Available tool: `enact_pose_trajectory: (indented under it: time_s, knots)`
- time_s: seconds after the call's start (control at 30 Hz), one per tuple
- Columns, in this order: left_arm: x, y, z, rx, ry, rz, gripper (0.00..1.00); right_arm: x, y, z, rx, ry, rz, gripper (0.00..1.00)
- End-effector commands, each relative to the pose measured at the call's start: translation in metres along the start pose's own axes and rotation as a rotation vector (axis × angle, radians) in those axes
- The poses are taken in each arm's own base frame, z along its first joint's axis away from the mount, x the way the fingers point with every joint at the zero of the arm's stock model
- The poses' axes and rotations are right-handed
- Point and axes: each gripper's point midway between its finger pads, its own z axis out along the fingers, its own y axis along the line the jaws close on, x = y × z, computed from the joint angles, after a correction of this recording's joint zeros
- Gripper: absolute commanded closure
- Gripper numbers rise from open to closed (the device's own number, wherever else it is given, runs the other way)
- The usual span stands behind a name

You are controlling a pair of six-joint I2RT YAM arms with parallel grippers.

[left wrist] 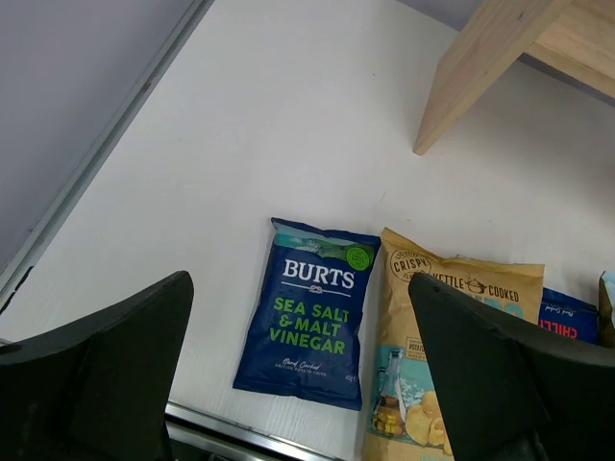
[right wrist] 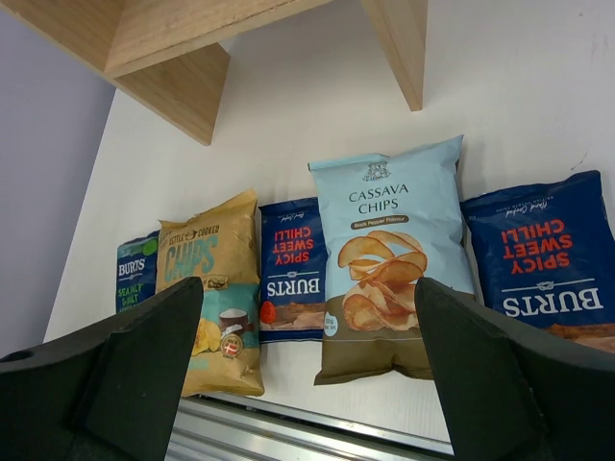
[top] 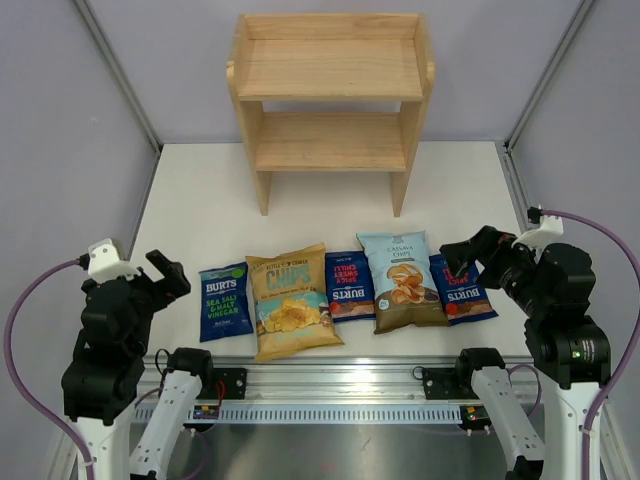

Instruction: Place and organize the chips bags onto the shelf

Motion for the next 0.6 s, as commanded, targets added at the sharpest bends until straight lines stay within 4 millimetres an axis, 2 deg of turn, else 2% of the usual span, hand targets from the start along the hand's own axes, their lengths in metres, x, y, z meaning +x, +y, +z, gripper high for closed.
enact_pose_trajectory:
  time_s: [0.0, 0.13, 0.23, 0.33, 0.4, 0.43, 0.5, 0.53, 0.57]
  knots:
    - [-0.016, 0.002, -0.003, -0.023, -0.043, -0.021, 0.01, -0.015, 0.005, -0.005, -0.007, -0.055, -0.040, 0.01]
    - [-0.010, 0.001, 0.003, -0.031, -0.020, -0.025, 0.01, -0.015, 0.005, -0.006, -0.008, -0.058, -0.041, 0.01]
    - [-0.005, -0.011, 0.011, 0.013, 0.014, -0.040, 0.01, -0.015, 0.009, -0.007, -0.029, -0.059, -0.037, 0.01]
    - [0.005, -0.021, 0.029, 0.021, 0.063, -0.076, 0.01, -0.012, 0.018, -0.007, -0.085, -0.062, -0.029, 0.01]
    - [0.020, -0.023, 0.044, -0.004, 0.119, -0.114, 0.01, -0.006, 0.022, -0.003, -0.126, -0.054, -0.023, 0.01]
    - [0.025, -0.024, 0.050, -0.019, 0.139, -0.127, 0.01, -0.008, 0.030, -0.007, -0.173, -0.075, -0.029, 0.00]
    - [0.038, -0.019, 0.067, -0.099, 0.189, -0.161, 0.01, -0.004, 0.035, -0.006, -0.215, -0.076, 0.002, 0.00]
    - [0.039, -0.010, 0.073, -0.159, 0.182, -0.171, 0.01, -0.005, 0.044, -0.010, -0.266, -0.089, 0.000, 0.00]
    - [0.040, -0.010, 0.077, -0.170, 0.178, -0.190, 0.01, 0.000, 0.047, -0.009, -0.289, -0.077, 0.022, 0.01]
